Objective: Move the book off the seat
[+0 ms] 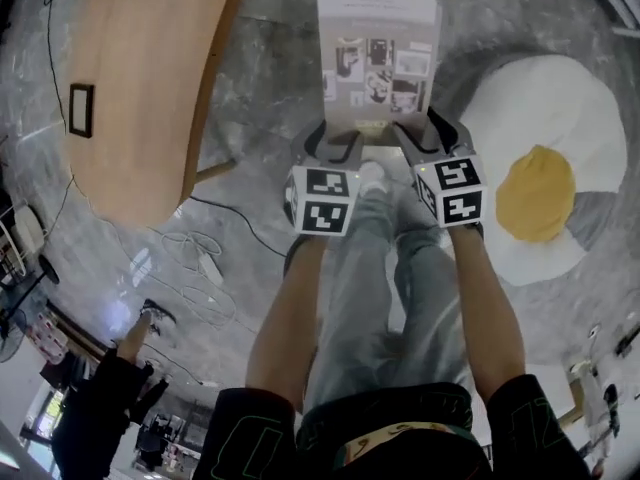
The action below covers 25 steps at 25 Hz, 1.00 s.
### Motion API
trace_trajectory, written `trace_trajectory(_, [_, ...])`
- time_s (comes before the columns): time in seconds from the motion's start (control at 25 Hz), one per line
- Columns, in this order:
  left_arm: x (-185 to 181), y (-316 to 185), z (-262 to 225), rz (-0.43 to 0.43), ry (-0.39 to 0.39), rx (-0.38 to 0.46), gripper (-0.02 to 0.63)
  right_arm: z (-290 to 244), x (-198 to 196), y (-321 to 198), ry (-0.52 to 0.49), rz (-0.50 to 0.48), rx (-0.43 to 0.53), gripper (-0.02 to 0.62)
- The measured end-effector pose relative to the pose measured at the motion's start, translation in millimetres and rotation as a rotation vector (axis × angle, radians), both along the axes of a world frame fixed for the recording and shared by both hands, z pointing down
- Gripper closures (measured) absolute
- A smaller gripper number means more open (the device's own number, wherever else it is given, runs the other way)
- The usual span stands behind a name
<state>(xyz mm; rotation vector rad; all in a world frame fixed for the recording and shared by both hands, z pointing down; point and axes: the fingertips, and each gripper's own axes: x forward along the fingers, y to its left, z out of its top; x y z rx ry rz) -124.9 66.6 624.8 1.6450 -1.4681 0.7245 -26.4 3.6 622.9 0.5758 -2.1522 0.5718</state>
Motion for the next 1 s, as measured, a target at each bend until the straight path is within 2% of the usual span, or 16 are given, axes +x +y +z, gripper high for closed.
trace_trajectory(0.04, [6, -7, 3, 0.017, -0.005, 0.005, 0.365, 3, 7, -6, -0.006, 0.019, 0.007, 0.342])
trace_trajectory(0.12, [21, -10, 5, -0.017, -0.012, -0.001, 0.365, 5, 19, -13, -0.01, -0.008, 0.008, 0.342])
trace_trajectory(0.32, [32, -7, -1, -0.157, -0.05, 0.004, 0.365, 4, 20, -23, -0.058, -0.149, 0.006, 0.342])
trace_trajectory(0.56, [47, -11, 7, -0.318, -0.166, 0.058, 0.367, 21, 21, -39, -0.178, -0.302, 0.04, 0.342])
trace_trajectory(0.76, [54, -13, 15, -0.449, -0.196, 0.062, 0.367, 29, 16, -49, -0.223, -0.415, 0.053, 0.342])
trace_trajectory(0.84, [36, -13, 19, -0.495, -0.204, 0.056, 0.367, 34, -6, -52, -0.232, -0.45, 0.045, 0.342])
trace_trajectory(1.0, [-60, -29, 9, -0.653, -0.188, 0.074, 0.365, 16, -117, -75, -0.261, -0.563, 0.069, 0.342])
